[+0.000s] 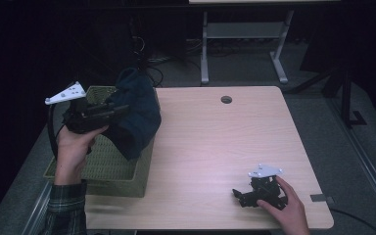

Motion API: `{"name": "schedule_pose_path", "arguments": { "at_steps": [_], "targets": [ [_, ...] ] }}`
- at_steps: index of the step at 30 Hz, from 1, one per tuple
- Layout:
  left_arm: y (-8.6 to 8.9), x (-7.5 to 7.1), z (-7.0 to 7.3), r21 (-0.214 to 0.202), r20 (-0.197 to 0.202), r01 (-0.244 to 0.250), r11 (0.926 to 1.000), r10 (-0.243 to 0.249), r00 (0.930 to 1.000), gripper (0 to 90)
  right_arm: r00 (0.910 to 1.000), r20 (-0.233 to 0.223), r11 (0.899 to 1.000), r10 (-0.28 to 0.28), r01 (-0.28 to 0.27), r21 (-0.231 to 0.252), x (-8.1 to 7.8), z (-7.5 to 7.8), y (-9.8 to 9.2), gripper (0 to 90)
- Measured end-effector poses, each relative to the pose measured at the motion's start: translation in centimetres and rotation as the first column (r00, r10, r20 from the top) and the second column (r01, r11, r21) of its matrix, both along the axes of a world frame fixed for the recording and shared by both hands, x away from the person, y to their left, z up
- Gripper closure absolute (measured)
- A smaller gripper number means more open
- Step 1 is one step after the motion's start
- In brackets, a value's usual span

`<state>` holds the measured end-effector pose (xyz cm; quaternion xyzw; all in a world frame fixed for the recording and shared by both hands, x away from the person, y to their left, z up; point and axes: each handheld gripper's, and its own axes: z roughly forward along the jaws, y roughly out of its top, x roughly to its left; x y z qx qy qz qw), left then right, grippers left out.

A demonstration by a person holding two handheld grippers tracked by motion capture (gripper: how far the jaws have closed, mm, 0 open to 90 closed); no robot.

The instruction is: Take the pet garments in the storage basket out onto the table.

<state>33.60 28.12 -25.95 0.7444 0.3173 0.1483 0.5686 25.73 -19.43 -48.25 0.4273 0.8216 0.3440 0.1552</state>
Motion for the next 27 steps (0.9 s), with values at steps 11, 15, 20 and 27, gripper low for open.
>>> {"name": "schedule_pose_path", "arguments": {
  "at_steps": [11, 15, 20, 27],
  "targets": [
    [-2.7, 0.1, 0.5, -0.004, 0.016, 0.06, 0.9982, -0.06, 0.9981, 66.9, 1.0, -0.001, 1.0, -0.001, 0.001, 0.001, 0.0, 0.0, 0.0, 0.0],
    [-3.9, 0.3, 0.4, -0.003, 0.012, 0.085, 0.9964, -0.084, 0.9963, 66.9, 1.0, -0.001, 1.0, 0.0, 0.0, 0.001, 0.0, 0.0, 0.0, 0.0],
    [-5.2, 0.4, 0.3, 0.002, 0.011, 0.113, 0.9935, -0.113, 0.9935, 67.0, 1.0, -0.002, 1.0, 0.0, 0.0, 0.0, 0.0, 0.0, 0.0, 0.0],
    [-7.5, 0.8, 0.1, 0.013, 0.006, 0.163, 0.9865, -0.163, 0.9866, 67.0, 1.0, -0.003, 1.0, -0.001, 0.001, 0.001, 0.0, 0.0, 0.0, 0.0]
  ]
}}
